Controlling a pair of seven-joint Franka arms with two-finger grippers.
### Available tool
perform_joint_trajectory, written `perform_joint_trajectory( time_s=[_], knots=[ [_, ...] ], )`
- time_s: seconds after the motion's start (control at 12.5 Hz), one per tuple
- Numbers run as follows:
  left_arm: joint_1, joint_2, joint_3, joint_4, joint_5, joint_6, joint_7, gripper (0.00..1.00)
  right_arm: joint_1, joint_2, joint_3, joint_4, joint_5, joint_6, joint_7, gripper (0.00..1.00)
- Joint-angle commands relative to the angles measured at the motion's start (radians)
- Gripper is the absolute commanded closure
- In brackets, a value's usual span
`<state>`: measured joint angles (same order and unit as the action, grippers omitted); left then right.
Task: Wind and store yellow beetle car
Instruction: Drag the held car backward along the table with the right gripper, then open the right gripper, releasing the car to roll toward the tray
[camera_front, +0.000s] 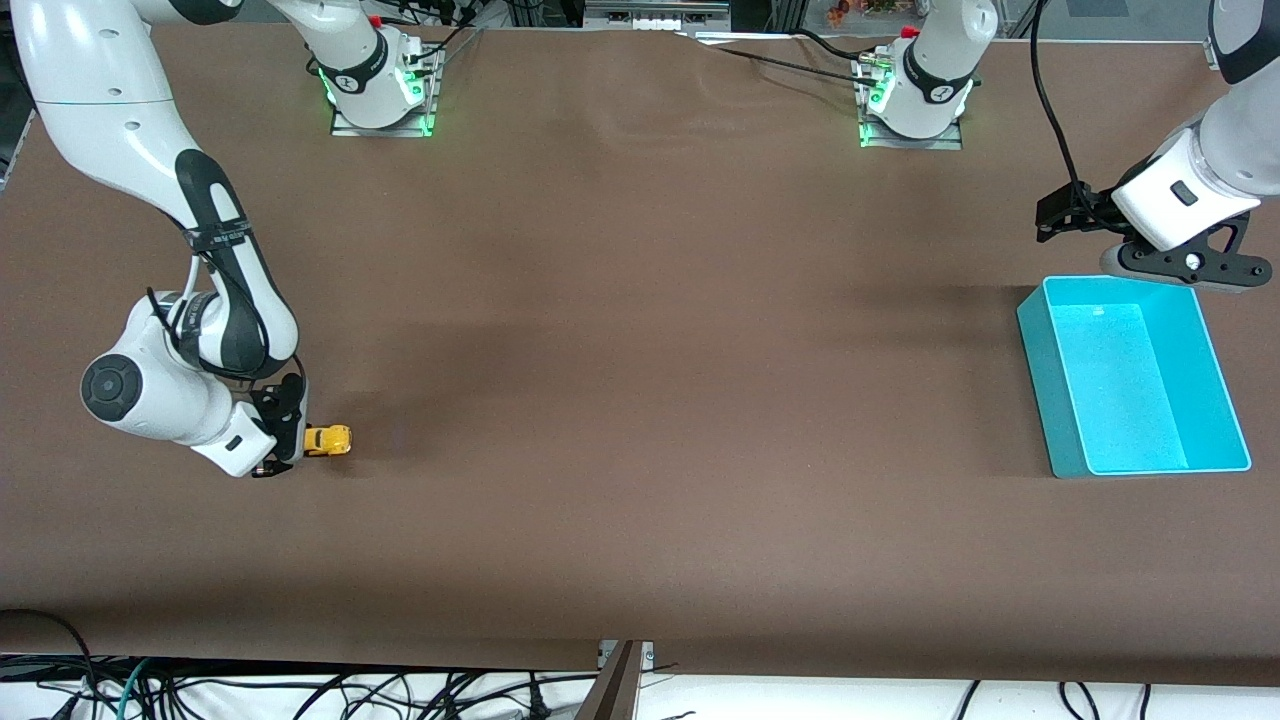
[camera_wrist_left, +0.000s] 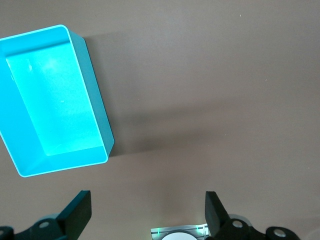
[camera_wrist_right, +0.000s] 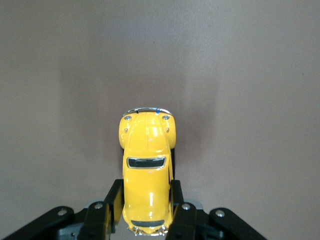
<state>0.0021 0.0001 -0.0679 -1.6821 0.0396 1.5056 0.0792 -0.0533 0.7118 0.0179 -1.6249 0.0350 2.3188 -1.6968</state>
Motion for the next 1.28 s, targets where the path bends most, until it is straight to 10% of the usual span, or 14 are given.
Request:
perform_joint_trajectory(
  time_s=[0.0, 0.16, 0.24, 0.32, 1.2],
  knots=[
    [0.01, -0.012, -0.009, 0.008, -0.009, -0.019, 0.001, 0.0, -0.017, -0.008, 0.004, -0.043, 0.013, 0.022, -0.027, 0.68],
    [0.012, -0.025, -0.009, 0.001, -0.009, -0.018, 0.001, 0.0, -0.017, -0.008, 0.004, -0.041, 0.013, 0.022, -0.026, 0.68],
    [0.016, -0.028, -0.01, -0.002, -0.009, -0.013, 0.001, 0.0, -0.016, -0.008, 0.004, -0.041, 0.013, 0.022, -0.026, 0.5],
    [0.021, -0.031, -0.013, -0.005, -0.009, -0.015, 0.001, 0.0, -0.017, -0.012, 0.004, -0.041, 0.013, 0.02, -0.029, 0.01],
    [0.025, -0.037, -0.009, -0.03, -0.003, 0.001, -0.001, 0.0, 0.001, -0.167, 0.043, 0.065, 0.013, -0.156, 0.185, 0.0]
  ],
)
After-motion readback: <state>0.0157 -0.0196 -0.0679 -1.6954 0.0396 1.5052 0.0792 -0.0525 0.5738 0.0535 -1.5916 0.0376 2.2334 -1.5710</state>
